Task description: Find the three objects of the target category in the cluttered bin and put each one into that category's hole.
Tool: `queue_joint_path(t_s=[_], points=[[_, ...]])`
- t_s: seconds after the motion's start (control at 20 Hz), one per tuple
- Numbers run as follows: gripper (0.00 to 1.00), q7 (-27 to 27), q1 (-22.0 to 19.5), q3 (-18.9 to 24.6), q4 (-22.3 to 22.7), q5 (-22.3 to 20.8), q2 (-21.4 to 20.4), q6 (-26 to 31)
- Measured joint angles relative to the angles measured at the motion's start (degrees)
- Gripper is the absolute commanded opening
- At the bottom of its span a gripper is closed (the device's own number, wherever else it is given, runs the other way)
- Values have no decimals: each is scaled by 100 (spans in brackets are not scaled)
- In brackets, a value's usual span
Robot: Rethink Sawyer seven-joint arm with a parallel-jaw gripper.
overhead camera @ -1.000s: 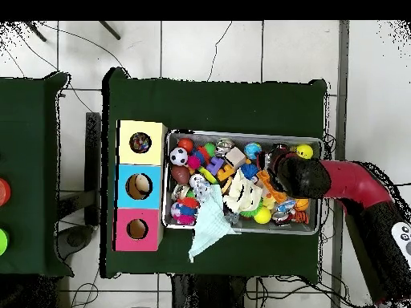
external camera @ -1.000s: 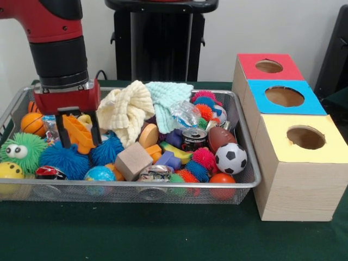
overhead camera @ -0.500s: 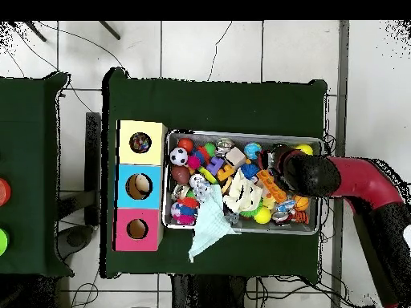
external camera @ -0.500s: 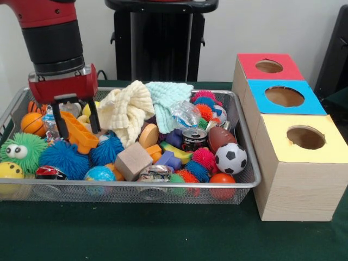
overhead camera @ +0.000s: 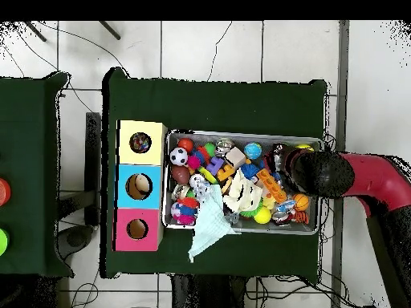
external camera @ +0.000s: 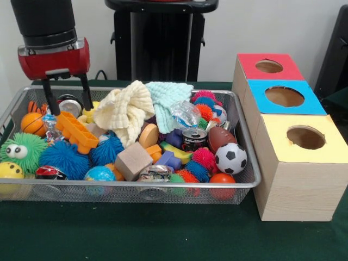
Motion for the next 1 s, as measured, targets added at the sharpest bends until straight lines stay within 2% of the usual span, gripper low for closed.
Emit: queue_joint_path(t_s=[0.25,0.65,1.0], points=[[100,-5,-77,1,151,-58,-19,0],[100,-97,-221,-1,380,-532,357,-1],[100,-120,-220,-2,390,-845,684,-1]])
